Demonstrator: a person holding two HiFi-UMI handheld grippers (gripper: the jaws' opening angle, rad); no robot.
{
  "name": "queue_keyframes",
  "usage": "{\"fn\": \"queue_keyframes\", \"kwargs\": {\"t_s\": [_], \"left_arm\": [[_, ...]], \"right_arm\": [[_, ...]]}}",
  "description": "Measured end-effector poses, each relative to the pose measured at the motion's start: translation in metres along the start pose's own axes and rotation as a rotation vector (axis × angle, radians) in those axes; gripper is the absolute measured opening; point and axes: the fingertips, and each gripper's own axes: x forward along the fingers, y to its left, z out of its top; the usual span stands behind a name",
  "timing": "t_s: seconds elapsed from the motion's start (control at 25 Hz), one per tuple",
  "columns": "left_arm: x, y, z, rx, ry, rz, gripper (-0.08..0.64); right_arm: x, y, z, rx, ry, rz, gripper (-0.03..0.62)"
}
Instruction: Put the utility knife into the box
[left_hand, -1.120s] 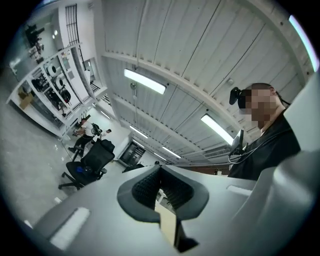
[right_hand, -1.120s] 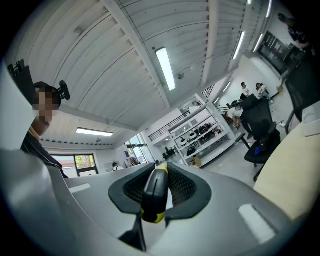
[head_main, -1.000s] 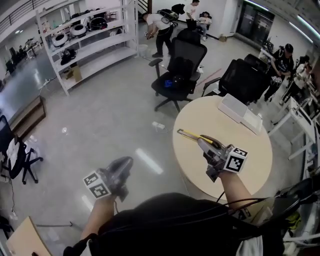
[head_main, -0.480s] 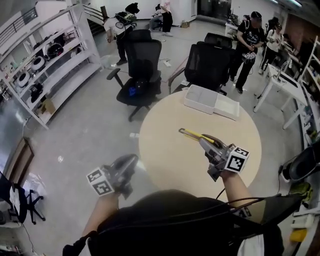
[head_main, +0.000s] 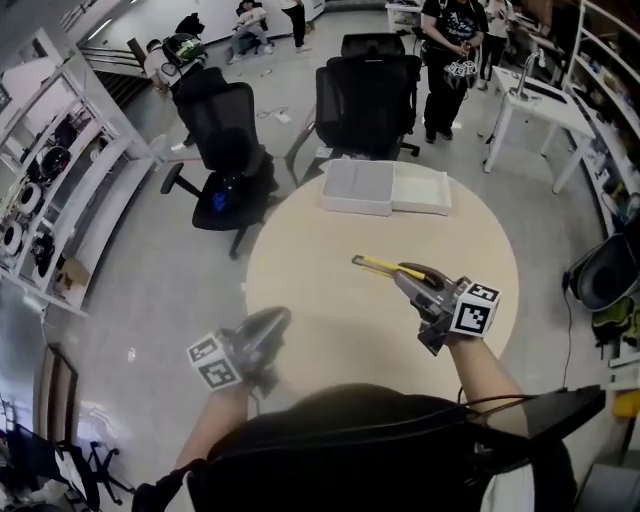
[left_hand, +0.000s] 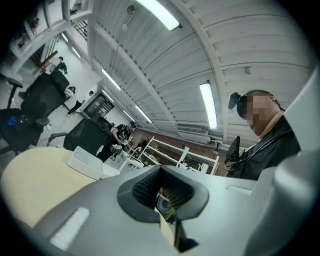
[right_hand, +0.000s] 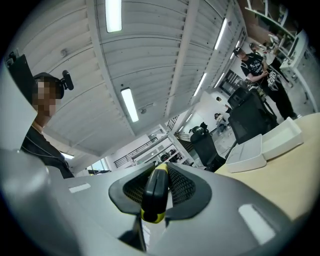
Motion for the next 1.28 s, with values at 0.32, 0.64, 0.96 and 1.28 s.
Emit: {"fn": "queue_keyframes", "kwargs": {"t_s": [0.32,0.64,0.96,1.28], "left_arm": [[0.001,0.081,0.014,-0.067,0.045,-0.179,0.000],[0.020,0.110,0.037,-0.022,0.086,-0.278,0.000],[0.070,0.098,0.019,0.020,0.039,-0.171,0.000],[0.131,0.110,0.015,0.067,0.088,-0.141,0.000]], "right_arm": [[0.039,-0.002,-0.013,-0.037,-0.021,-0.225,0.092],[0.044,0.004,-0.002,-0.061,-0.029,-0.344,0.092],[-0.005,-0.058,0.026,-0.050,-0.022,-0.302,0.092],[-0.026,-0.114,0.053,-0.032,-0.058,-0.310,0.092]]}}
